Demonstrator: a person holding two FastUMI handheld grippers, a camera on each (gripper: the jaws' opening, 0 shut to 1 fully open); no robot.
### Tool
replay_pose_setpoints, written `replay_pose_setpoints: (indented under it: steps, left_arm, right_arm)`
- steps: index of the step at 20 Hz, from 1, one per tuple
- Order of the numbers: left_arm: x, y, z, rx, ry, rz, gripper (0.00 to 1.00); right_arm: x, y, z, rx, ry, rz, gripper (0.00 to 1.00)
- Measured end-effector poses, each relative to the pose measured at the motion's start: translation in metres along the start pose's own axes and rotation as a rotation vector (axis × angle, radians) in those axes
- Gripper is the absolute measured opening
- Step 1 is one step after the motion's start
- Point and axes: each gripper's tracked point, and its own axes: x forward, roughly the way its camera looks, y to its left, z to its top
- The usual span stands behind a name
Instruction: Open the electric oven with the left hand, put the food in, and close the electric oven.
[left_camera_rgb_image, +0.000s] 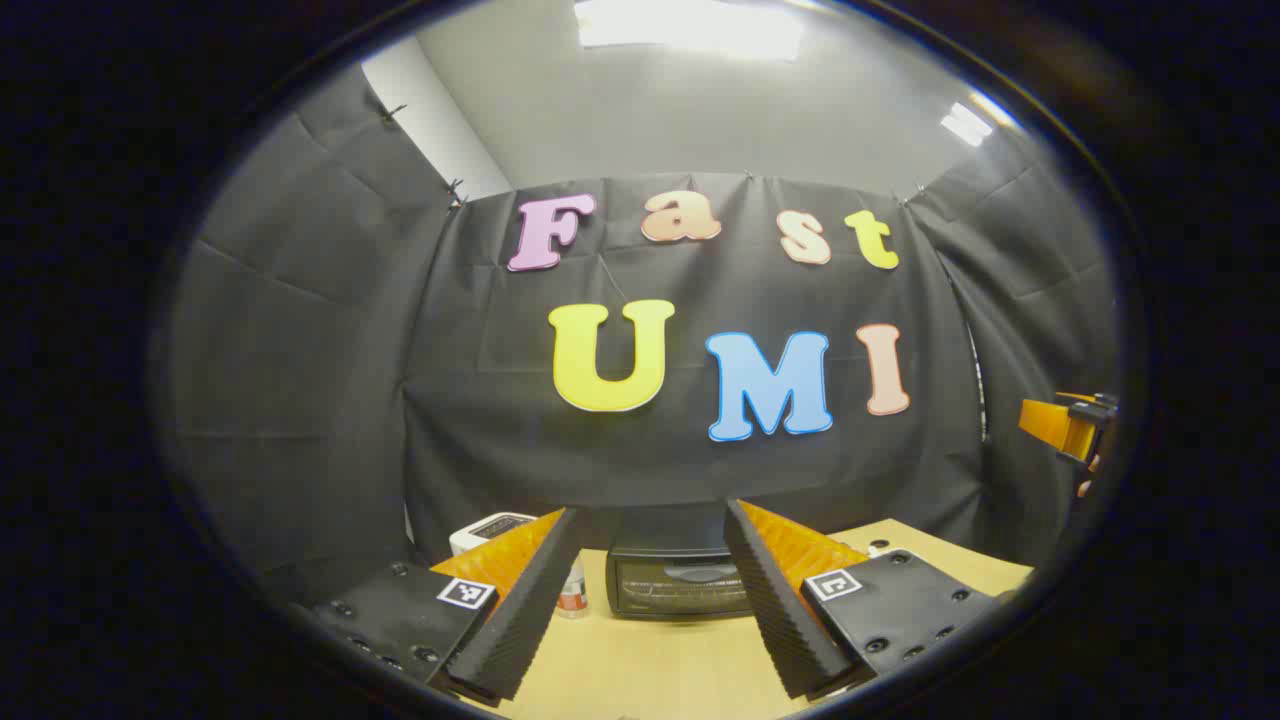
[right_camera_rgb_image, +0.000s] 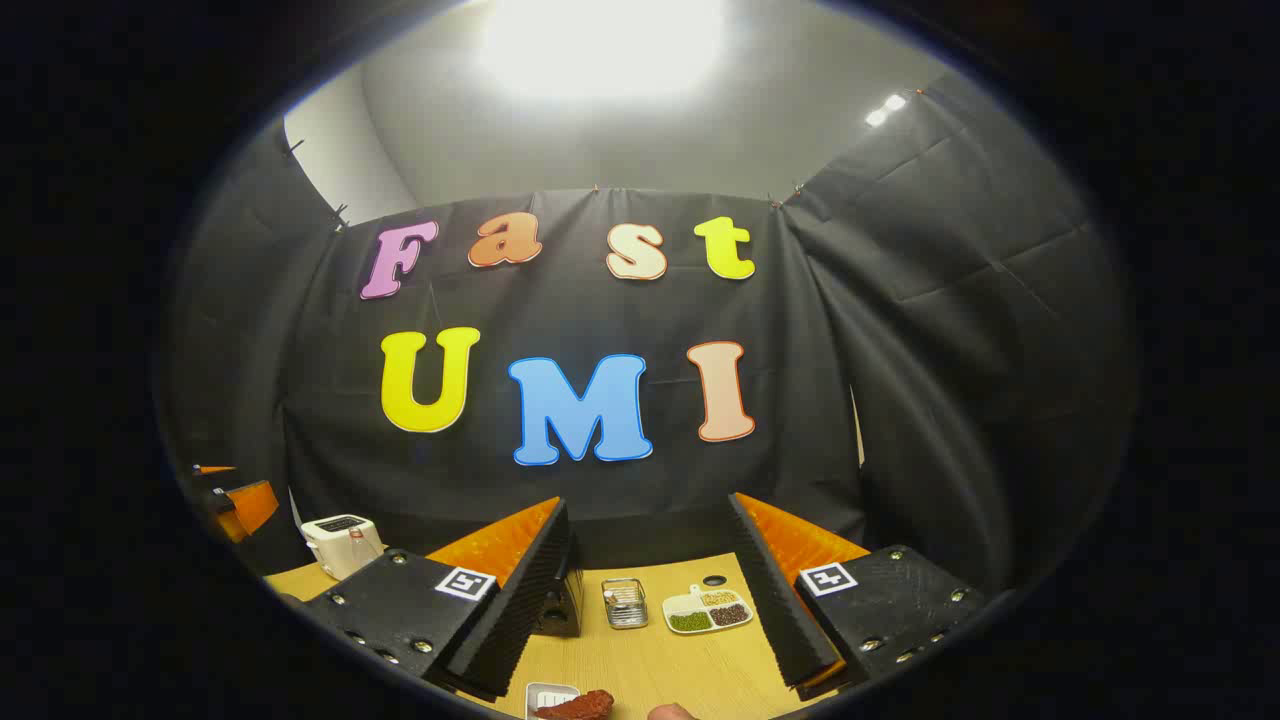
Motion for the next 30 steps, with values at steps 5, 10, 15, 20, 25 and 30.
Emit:
replay_pose_setpoints:
  steps: [5,10,15,20,25,30]
  left_arm:
    - [-0.005,-0.004,-0.003,0.019,0.008,0.012,1.00]
    - [-0.011,-0.009,-0.002,0.015,0.007,0.019,1.00]
    - [-0.018,-0.023,0.005,0.014,-0.009,0.014,1.00]
    - [-0.017,-0.042,0.005,0.020,-0.017,0.017,1.00]
    - [-0.001,-0.057,0.002,0.033,-0.017,0.020,1.00]
    - [0.037,-0.062,-0.008,0.024,-0.008,-0.001,0.97]
  right_arm:
    - [-0.004,0.000,-0.001,-0.024,0.003,0.024,0.95]
    - [-0.006,-0.005,-0.005,-0.020,0.017,0.039,0.95]
    - [-0.010,-0.006,-0.010,-0.044,0.021,0.072,0.95]
    - [-0.012,-0.007,-0.020,-0.047,0.026,0.118,0.95]
    - [-0.011,-0.008,-0.028,-0.037,0.025,0.165,0.95]
    - [-0.006,-0.010,-0.028,-0.029,0.013,0.158,0.95]
